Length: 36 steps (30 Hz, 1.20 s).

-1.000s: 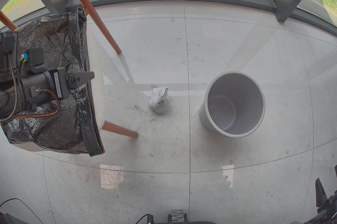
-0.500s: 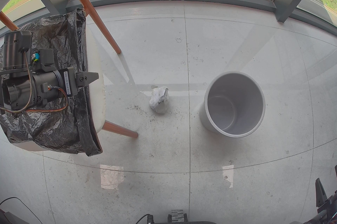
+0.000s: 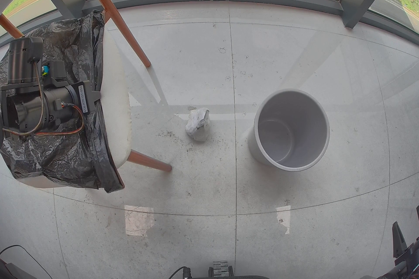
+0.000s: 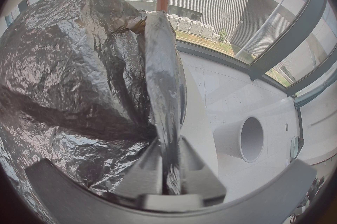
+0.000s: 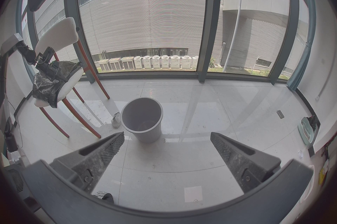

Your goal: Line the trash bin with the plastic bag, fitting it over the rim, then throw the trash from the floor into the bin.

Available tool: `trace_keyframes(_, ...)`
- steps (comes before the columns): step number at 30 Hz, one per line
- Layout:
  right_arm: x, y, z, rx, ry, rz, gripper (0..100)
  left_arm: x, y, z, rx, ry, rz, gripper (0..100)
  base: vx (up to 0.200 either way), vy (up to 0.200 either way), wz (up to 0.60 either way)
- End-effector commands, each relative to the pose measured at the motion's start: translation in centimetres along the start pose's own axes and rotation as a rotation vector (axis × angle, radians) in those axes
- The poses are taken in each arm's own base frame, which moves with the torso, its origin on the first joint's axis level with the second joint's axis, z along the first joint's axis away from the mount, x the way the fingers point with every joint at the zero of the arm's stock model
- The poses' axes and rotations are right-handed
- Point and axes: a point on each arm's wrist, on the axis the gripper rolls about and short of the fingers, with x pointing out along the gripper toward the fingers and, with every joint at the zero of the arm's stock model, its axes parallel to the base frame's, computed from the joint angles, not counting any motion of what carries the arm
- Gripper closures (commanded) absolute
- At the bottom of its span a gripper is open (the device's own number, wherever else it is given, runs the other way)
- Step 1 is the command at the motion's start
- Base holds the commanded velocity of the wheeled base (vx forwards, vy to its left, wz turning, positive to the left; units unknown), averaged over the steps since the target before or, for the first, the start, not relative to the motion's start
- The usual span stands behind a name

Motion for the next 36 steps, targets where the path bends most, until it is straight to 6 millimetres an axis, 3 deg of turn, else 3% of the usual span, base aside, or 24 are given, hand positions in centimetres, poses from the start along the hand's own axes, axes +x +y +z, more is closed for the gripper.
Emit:
trace_keyframes(1, 0.1, 0.0, -0.5, 0.001, 0.009, 0.0, 0, 0.1, 0.0, -0.2, -0.003, 0.008, 0.003, 100, 0.0, 0.0, 0.0)
trace_keyframes(10, 0.1, 0.0, -0.5, 0.001, 0.009, 0.0, 0, -0.8, -0.1, 0.2, -0.026, -0.012, -0.022, 100, 0.0, 0.0, 0.0)
trace_keyframes(11, 0.1, 0.0, -0.5, 0.001, 0.011, 0.0, 0, -2.7, -0.2, 0.9, -0.055, -0.061, -0.051, 100, 0.0, 0.0, 0.0)
trace_keyframes(14, 0.1, 0.0, -0.5, 0.001, 0.011, 0.0, 0, -5.2, -0.2, 1.6, -0.071, -0.11, -0.118, 100, 0.0, 0.0, 0.0)
trace_keyframes(15, 0.1, 0.0, -0.5, 0.001, 0.011, 0.0, 0, -5.2, -0.2, 1.6, -0.071, -0.11, -0.118, 100, 0.0, 0.0, 0.0)
trace_keyframes(16, 0.1, 0.0, -0.5, 0.001, 0.011, 0.0, 0, -7.0, -0.1, 2.0, -0.085, -0.146, -0.169, 100, 0.0, 0.0, 0.0)
trace_keyframes(22, 0.1, 0.0, -0.5, -0.001, 0.011, 0.0, 0, -9.5, 1.9, 1.1, -0.303, -0.138, -0.243, 100, 0.0, 0.0, 0.0)
trace_keyframes(29, 0.1, 0.0, -0.5, -0.001, 0.011, 0.0, 0, -10.4, 4.8, -0.7, -0.394, -0.119, -0.23, 100, 0.0, 0.0, 0.0)
trace_keyframes(36, 0.1, 0.0, -0.5, -0.001, 0.011, 0.0, 0, -10.6, 4.8, -1.4, -0.38, -0.131, -0.284, 100, 0.0, 0.0, 0.0)
